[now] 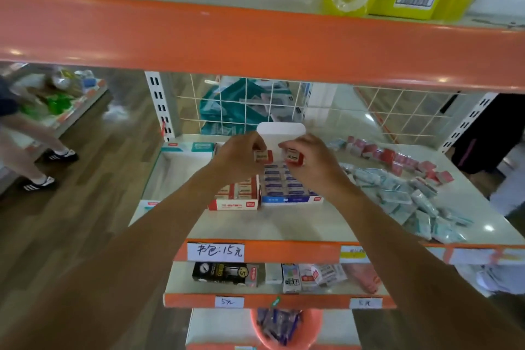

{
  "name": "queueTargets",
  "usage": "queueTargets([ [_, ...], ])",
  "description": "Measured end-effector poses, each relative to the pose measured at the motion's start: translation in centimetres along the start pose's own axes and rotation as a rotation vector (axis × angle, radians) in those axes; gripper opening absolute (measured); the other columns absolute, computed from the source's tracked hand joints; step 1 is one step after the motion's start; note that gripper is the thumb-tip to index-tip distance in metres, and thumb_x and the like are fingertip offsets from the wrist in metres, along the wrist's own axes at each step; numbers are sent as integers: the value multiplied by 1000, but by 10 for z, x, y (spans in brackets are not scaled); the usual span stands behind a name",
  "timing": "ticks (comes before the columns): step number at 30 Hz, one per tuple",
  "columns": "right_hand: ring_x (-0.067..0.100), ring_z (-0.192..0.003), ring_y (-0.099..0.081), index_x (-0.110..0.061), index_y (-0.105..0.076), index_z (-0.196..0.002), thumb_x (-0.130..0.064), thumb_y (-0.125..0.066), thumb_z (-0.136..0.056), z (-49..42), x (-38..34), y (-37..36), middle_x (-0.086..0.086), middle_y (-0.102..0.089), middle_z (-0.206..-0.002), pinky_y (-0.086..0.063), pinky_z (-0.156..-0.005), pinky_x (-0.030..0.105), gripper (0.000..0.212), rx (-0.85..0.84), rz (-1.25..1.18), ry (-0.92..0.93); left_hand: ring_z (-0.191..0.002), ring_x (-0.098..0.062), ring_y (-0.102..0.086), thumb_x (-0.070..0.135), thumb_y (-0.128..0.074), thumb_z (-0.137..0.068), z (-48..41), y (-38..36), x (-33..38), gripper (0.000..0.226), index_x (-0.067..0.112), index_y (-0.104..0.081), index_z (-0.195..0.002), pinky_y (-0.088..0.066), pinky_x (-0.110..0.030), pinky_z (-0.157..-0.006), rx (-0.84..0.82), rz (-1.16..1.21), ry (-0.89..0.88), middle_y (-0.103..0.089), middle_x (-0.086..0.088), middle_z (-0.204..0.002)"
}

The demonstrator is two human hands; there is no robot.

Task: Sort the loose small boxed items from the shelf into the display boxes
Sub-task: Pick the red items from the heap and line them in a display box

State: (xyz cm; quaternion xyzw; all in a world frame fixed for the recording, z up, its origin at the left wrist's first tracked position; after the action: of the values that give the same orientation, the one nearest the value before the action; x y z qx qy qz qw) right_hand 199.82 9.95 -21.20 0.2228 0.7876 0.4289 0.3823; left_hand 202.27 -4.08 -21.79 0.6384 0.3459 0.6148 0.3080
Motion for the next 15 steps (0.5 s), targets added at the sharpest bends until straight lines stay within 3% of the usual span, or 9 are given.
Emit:
queueTargets([
  [5, 18, -109, -50, -21, -63, -121, -13, -69, -84, -8, -23, -20, 1, -57, -114, -44, -91, 28, 39, -61, 11, 12, -81, -11, -56, 15, -74, -78, 9, 14, -20, 26, 23, -54, -93, -44, -16, -63, 14, -51, 16, -56, 8, -91],
  [11, 14, -105, -56, -18, -60, -118, -19, -72, -84, -18, -43, -33, 2, -58, -120, -37, -80, 18, 36, -85, -55, 10, -89, -15, -59, 22, -72, -82, 15, 22, -47, 27, 22, -62, -106, -51, -21, -66, -4, -94, 77, -59, 6, -106],
  [15, 14, -100, -59, -21, -58, -117, -22, -74, -82, -22, -51, -45, 0, -61, -115, -46, -79, 21, 38, -107, -44, 30, -97, -19, -62, 20, -71, -82, 18, 18, -58, 28, 21, -64, -110, -56, -31, -82, -41, -145, 88, -64, 1, -114],
])
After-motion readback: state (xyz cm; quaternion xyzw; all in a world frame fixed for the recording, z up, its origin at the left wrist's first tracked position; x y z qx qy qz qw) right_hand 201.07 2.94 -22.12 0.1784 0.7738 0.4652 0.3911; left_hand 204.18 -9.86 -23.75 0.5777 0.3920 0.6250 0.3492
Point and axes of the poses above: each hand's wrist, its own z-axis away from the middle knuckle, its own y-axis out of the back of the hand, x = y × z, the point moved 8 cm from there along -z, towards the middle knuckle
